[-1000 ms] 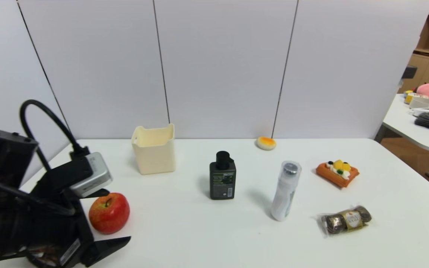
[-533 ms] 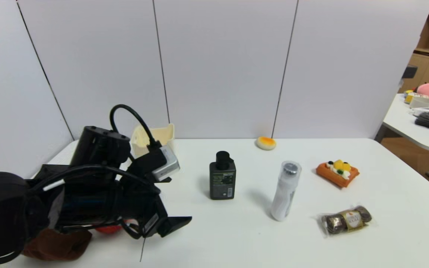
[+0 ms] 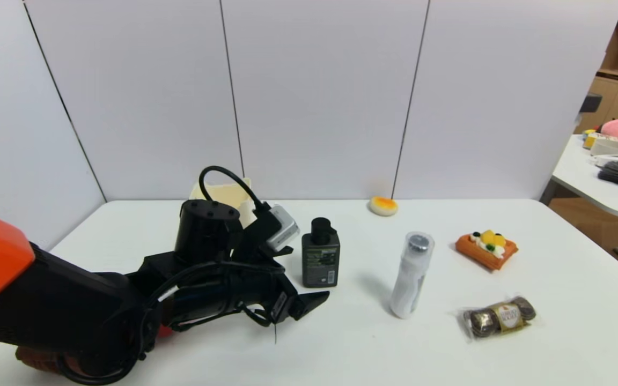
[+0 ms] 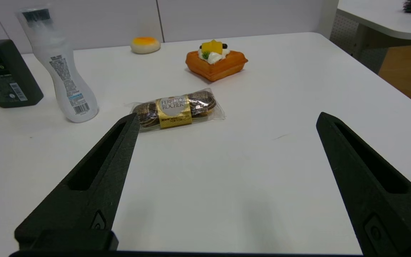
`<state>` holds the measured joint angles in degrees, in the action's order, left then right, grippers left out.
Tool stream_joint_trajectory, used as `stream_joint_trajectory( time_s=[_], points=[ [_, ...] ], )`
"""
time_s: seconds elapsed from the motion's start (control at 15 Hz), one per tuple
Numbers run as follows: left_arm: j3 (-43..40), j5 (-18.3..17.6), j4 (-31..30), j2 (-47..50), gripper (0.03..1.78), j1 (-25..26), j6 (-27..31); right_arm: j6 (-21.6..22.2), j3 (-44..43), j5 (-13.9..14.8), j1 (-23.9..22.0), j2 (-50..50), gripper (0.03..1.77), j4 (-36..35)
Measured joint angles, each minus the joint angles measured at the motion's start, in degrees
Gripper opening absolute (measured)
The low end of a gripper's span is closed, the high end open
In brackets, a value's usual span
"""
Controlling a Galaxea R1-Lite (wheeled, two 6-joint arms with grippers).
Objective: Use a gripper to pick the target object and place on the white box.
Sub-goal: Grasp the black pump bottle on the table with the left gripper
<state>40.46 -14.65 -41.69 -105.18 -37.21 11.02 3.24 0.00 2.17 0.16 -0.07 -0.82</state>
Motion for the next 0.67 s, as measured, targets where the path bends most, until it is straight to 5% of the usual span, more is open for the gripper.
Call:
stream_joint_trajectory(
  time_s=[0.33,0.67],
  points=[
    [0.0,5.4,-5.9,-3.9,1.69,-1.7,-3.2,0.0,0.0,0.0,0.0,0.0,1.71,0.0],
    [0.2,6.3,-8.1,-5.9,1.69,-1.6,-3.4,0.0,0.0,0.0,0.0,0.0,1.71,0.0]
  ],
)
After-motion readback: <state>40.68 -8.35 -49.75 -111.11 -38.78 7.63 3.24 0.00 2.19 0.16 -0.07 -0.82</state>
